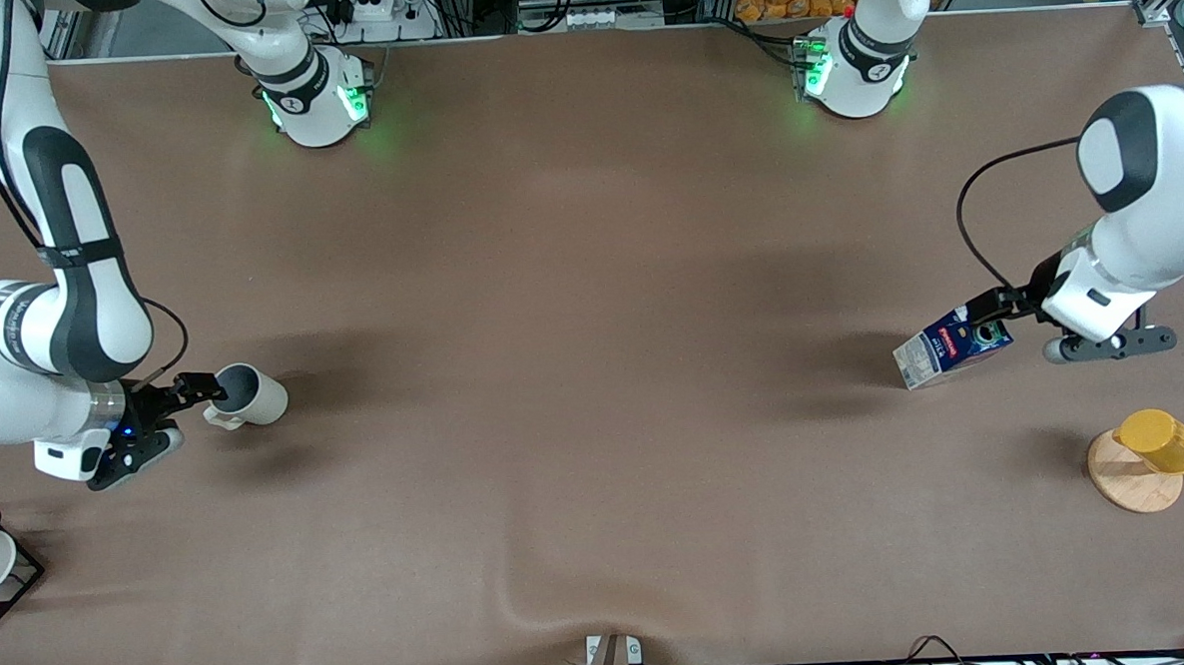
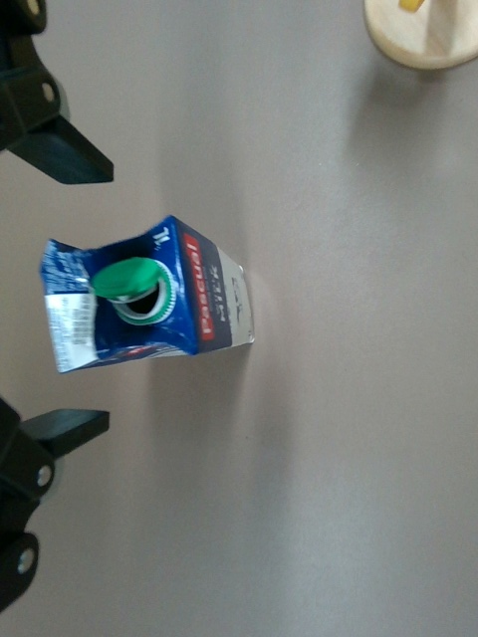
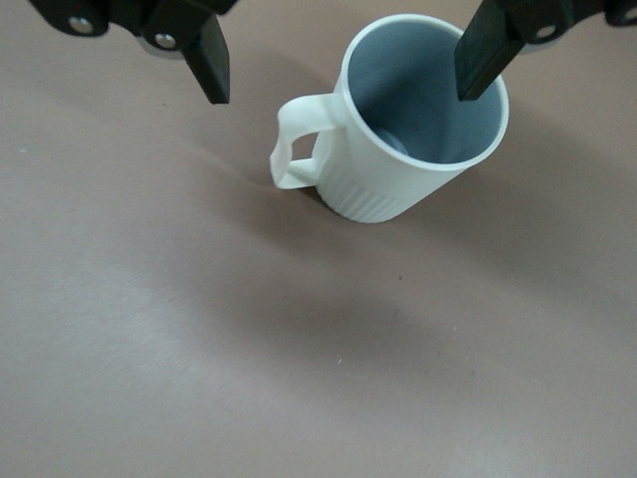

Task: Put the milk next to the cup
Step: 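Close the right gripper on the mug while the left gripper grasps the carton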

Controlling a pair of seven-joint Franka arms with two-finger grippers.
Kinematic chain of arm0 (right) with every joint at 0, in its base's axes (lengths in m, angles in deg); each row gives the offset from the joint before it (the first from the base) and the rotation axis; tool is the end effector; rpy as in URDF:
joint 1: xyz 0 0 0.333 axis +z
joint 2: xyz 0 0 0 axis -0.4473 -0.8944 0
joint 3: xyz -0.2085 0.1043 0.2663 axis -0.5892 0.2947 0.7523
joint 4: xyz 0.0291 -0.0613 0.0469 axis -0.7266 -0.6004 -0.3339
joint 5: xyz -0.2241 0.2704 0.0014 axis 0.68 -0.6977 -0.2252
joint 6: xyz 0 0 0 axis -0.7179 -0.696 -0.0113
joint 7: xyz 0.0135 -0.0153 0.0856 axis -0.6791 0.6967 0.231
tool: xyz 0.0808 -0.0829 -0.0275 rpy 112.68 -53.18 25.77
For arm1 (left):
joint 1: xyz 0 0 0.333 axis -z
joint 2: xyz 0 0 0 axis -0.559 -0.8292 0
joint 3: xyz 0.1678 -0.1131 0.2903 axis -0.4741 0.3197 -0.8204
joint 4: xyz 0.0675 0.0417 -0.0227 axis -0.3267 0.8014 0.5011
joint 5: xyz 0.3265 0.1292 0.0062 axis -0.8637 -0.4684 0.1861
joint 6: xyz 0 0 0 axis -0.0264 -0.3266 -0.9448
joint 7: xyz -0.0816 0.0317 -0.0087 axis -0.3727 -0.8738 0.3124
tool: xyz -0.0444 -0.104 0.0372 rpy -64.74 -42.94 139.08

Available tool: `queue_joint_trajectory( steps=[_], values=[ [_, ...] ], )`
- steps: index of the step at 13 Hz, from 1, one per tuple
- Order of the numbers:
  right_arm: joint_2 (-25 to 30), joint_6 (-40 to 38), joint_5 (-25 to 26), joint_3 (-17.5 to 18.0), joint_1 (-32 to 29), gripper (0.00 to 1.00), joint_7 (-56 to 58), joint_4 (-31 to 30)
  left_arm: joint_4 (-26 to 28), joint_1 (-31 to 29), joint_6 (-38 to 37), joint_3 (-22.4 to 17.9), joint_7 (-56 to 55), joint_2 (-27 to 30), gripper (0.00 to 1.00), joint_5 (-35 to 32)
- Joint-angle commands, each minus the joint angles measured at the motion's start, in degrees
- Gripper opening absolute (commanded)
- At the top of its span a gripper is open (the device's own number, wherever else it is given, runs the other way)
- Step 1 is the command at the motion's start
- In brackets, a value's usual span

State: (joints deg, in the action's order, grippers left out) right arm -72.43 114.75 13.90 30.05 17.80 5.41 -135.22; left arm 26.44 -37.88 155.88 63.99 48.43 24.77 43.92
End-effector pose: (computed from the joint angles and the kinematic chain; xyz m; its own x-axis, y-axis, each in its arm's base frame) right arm 0.6280 -0.0939 0.3162 0.8640 0.4882 -0.1232 0.4600 -0.8648 -0.2014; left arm 0.5623 0.0115 0.4429 0.9957 0.0821 -0.0426 0.0827 -0.9965 0.0139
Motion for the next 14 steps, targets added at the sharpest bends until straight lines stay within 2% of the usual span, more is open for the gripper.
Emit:
queue_joint_trajectory(
  steps=[1, 2, 9, 10, 11, 12, 13, 14],
  values=[
    [-0.06, 0.02, -0.6, 0.32, -0.63, 1.0, 5.32, -1.12, -1.13, 0.2, 0.47, 0.37, -2.63, -1.49, 1.0, 0.28],
    [-0.15, 0.46, -0.6, 0.32, -0.98, 1.0, 8.3, -1.73, -1.13, 0.38, 0.47, 0.37, -2.81, -2.01, 1.0, 0.19],
    [-2.0, 0.55, -0.77, 0.4, -2.39, 1.0, 8.51, -2.88, -1.22, 0.56, 0.47, 0.37, -3.16, -4.47, 1.0, -0.95],
    [-2.0, 0.64, -0.86, 0.4, -2.39, 0.7, 8.51, -2.79, -1.65, 0.47, 0.47, 0.37, -3.16, -4.91, 1.0, -0.95],
    [-2.08, 0.64, -0.86, 0.4, -2.3, 0.35, 8.51, -2.79, -2.09, 0.47, 0.47, 0.37, -3.16, -5.53, 1.0, -0.95],
    [-2.0, 0.64, -0.86, 0.4, -2.13, 0.08, 8.51, -2.61, -2.1, 0.47, 0.47, 0.37, -3.16, -5.62, 1.0, -0.86],
    [-2.0, 0.64, -0.77, 0.4, -1.6, 0.0, 8.6, -2.35, -2.1, 0.47, 0.47, 0.37, -3.25, -5.71, 1.0, -0.95],
    [-2.0, 0.64, -0.51, 0.32, -1.16, 0.0, 8.51, -2.17, -2.18, 0.38, 0.47, 0.37, -3.25, -5.71, 0.99, -0.86]
  ],
)
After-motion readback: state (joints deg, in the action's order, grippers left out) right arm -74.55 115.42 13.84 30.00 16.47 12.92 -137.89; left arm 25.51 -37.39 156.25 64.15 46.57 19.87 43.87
